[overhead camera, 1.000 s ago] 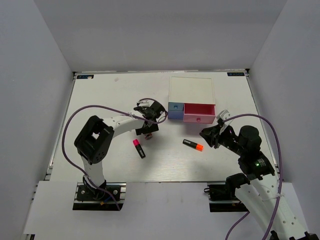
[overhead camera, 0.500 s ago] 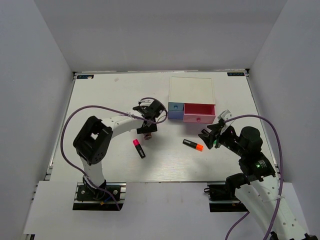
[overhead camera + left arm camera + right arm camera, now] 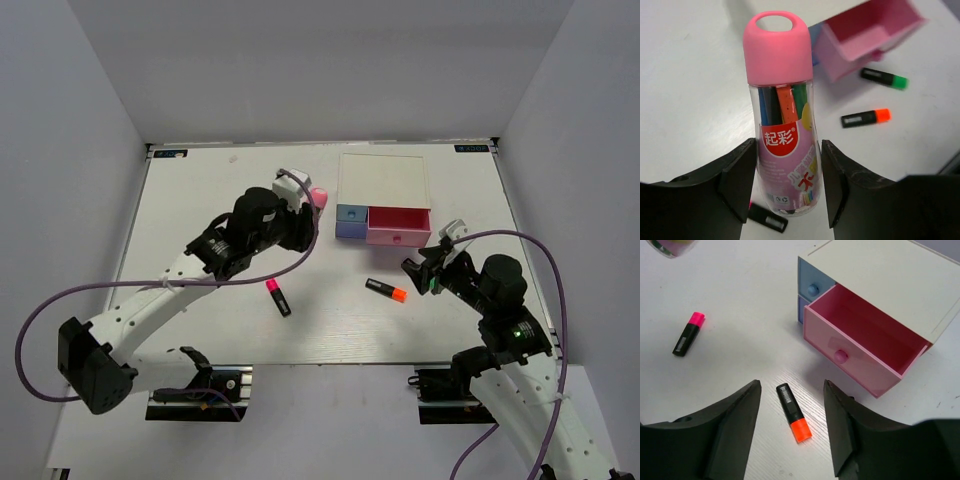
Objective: Sort the stationery into containers
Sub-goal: Place the stationery in the drawer.
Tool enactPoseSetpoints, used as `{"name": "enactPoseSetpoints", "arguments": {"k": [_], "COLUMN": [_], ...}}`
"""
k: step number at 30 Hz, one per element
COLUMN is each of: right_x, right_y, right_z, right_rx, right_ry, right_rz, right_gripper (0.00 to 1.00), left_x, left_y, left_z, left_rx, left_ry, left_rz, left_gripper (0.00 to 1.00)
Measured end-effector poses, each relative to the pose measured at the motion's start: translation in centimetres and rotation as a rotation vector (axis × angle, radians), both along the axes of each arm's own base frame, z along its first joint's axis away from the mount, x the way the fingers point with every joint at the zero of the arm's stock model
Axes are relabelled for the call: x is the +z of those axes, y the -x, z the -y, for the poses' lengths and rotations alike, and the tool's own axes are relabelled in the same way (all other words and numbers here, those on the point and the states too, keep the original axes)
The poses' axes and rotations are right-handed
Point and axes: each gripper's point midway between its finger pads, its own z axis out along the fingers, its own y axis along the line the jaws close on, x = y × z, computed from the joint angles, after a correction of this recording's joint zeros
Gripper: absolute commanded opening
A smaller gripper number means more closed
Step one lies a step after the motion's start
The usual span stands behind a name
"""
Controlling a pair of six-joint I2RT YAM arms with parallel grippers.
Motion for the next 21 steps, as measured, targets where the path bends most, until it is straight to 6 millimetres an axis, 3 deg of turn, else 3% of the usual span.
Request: {"name": "enactPoseSetpoints", "arguments": {"k": [1,4,5,6,13,21], "right_x": [0.1,0.5,0.7,0.8,1.8,2.1], "right_y": [0.0,-0.1,-0.3,-0.3,-0.6,-1.1], "right_z": [0.1,0.5,0.6,0.7,1.6,2.5], "right_rx": [-0.007,-0.027,-0.037,-0.045,-0.101,-0.159], "right_ry": [0.0,-0.002,-0.003,-0.005,-0.019,-0.02], "right_rz": [0.005,0.029,0.039,0.047,0.109,0.133], "right_gripper": [0.55,0.33,0.21,0.0,0.0,0.0], "left_x": [0.7,1.4,1.3,1.2,0.2,1.9], "left_y": [0.3,0.5,0.4,0.2,-0.7,-2.4], "left_z": [0.8,3.3,4.2,5.0,8.3,12.8], "left_rx": [-0.073,-0.26,-0.314,-0.361,-0.579,-0.679], "left_ry": [0.007,-0.009,-0.024,-0.038,-0.098,-0.076], "left_rz": [0.036,0.108,0.126,0.139,0.266,0.425], "left_gripper": [0.0,0.0,0.0,0.0,0.01,0.06]}}
